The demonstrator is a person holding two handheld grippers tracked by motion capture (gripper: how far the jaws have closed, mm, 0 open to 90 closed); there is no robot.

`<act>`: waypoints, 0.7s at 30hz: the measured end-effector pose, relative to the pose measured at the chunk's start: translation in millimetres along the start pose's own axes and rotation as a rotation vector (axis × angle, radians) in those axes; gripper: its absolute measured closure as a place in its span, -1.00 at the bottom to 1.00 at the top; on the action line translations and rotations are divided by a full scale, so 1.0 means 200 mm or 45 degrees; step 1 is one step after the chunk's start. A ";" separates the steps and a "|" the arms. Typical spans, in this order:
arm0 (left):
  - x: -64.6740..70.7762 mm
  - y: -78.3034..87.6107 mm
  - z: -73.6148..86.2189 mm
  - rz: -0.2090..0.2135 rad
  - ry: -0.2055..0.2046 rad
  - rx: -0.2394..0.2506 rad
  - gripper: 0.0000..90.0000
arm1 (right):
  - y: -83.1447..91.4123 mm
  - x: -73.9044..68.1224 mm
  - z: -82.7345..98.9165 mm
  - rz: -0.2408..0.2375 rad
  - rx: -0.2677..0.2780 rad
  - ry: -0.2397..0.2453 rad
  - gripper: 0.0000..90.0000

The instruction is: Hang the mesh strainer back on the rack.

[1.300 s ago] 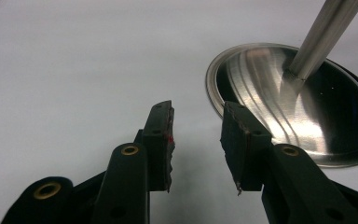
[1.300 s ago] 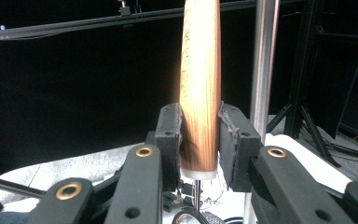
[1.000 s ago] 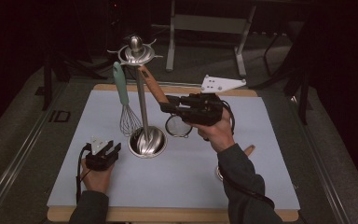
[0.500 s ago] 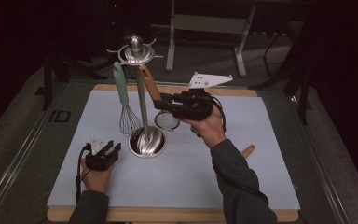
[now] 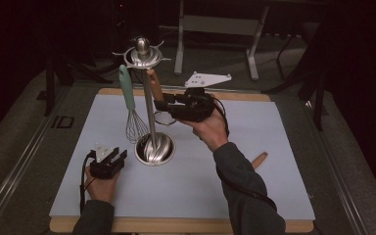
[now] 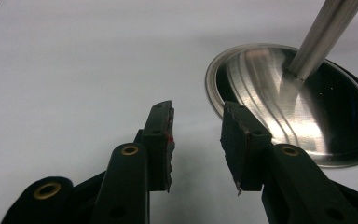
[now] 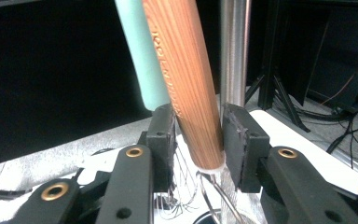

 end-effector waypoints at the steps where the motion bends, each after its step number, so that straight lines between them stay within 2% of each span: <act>1: 0.00 0.00 0.00 0.000 0.001 0.000 0.42 | -0.01 0.00 0.00 0.003 -0.001 -0.008 0.43; 8: 0.00 0.00 0.00 0.001 0.002 -0.001 0.43 | -0.01 0.00 0.01 0.004 -0.033 0.013 0.36; 15: 0.00 0.00 0.00 0.002 0.002 0.000 0.42 | 0.03 -0.03 0.01 -0.005 -0.041 0.057 0.34; 21: 0.00 0.00 0.00 0.001 0.002 -0.001 0.43 | 0.06 -0.02 0.04 0.008 -0.115 0.086 0.35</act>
Point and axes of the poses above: each handheld gripper's, and its own axes: y roughly backward along the jaws, z roughly out of its underside, x roughly to its right, the point moved 3 cm from there along -y, roughly forward along the jaws, and after that the axes turned 4 degrees about y, right-handed, at the moved point
